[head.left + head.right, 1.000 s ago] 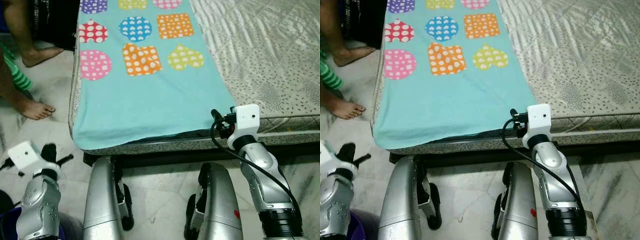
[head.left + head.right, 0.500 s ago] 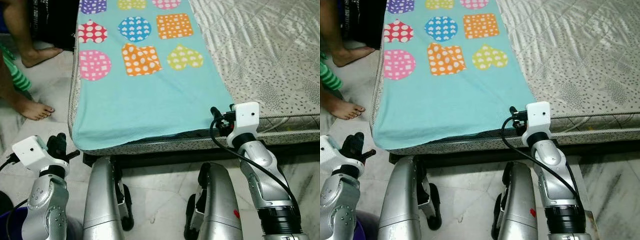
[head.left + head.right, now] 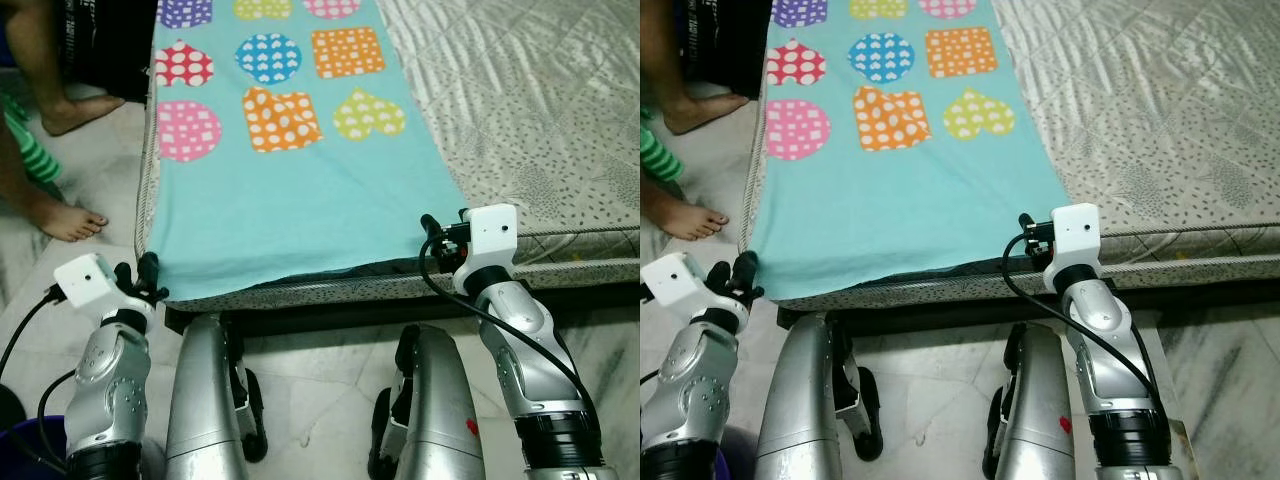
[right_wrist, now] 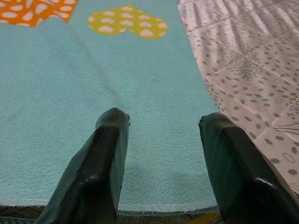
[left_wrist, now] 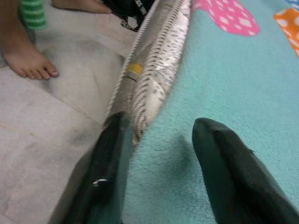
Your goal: Clean up the room
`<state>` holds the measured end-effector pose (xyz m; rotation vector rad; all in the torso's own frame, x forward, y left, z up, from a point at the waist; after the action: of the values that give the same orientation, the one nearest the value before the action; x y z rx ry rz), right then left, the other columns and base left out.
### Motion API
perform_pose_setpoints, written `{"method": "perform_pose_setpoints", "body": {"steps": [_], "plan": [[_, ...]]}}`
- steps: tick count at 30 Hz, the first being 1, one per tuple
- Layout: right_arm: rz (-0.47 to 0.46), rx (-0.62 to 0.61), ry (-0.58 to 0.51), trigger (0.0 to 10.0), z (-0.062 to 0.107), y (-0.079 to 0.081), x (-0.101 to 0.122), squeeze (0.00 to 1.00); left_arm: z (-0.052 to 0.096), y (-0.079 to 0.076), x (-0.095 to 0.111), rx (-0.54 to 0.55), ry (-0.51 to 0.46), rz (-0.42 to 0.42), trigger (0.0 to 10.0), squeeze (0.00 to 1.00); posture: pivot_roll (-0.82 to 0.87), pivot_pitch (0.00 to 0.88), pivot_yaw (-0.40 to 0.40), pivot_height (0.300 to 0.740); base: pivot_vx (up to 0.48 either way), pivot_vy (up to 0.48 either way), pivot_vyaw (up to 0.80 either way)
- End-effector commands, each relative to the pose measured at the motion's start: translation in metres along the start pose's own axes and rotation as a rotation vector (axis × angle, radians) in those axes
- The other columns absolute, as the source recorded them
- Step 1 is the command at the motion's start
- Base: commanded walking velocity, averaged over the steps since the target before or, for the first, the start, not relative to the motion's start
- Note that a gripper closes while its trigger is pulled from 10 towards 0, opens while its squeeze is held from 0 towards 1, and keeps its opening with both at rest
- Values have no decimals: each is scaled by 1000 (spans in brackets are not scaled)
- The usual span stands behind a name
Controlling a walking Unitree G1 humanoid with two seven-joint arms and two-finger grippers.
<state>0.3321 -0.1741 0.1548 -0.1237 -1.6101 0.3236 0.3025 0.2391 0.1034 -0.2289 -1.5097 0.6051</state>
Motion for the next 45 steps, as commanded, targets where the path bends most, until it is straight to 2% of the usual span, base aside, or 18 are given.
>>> {"method": "perform_pose_setpoints", "body": {"steps": [1,2,3,5,6,7,8,9,17,24,31,37,45], "plan": [[8,-1,6,10000,4,-1,-2,0,4,13,-12,51,52,-22,10000,1000,61,313,-16,528,0,0,0],[7,-1,6,10000,4,-1,-2,0,4,15,-14,57,60,-26,10000,1000,61,313,-16,528,0,0,0],[7,-2,6,10000,4,-1,-2,0,4,18,-17,69,79,-25,10000,0,61,313,-16,528,0,0,0],[7,-3,6,10000,4,-1,-2,0,4,24,-23,89,111,-17,10000,0,61,313,-16,528,0,0,0],[7,-4,7,10000,4,-1,-2,0,4,25,-25,92,119,-2,9412,0,61,313,-16,528,0,0,0],[7,-4,7,10000,4,-1,-3,0,4,26,-26,93,122,9,9412,0,61,313,-16,528,0,0,0],[7,-4,7,10000,4,-1,-3,0,3,27,-27,92,127,17,1176,0,60,313,-17,528,0,0,0],[7,-4,8,10000,3,-1,-3,0,2,28,-27,93,128,20,0,0,59,312,-17,528,0,0,0],[9,-11,5,10000,2,-3,-2,0,-11,27,-21,71,113,32,0,0,53,308,-17,528,0,0,0],[11,-18,6,10000,2,-4,-3,0,-16,31,-16,66,96,33,0,0,53,305,-16,528,0,0,0],[15,-20,4,10000,1,-5,-2,0,-11,37,-14,77,81,34,0,0,57,301,-19,528,0,0,0],[18,-16,4,10000,1,-5,-3,0,2,53,-15,114,75,24,0,0,60,300,-20,528,0,0,0],[20,-9,8,10000,1,-4,-4,0,3,65,-4,148,50,14,0,0,63,297,-24,528,0,0,0]]}}
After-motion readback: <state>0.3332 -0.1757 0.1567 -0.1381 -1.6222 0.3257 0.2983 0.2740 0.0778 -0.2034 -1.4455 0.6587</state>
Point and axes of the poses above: a point about 5 cm out from each wrist's last joint towards the gripper, its own z axis pointing back from the gripper into the wrist, its own x axis along the axis of the wrist's last joint, y = z × x, the point moved 1 cm from there along -z, pointing out of the wrist towards the gripper, and after that the axes turned 8 degrees about z, right-handed, at the moved point
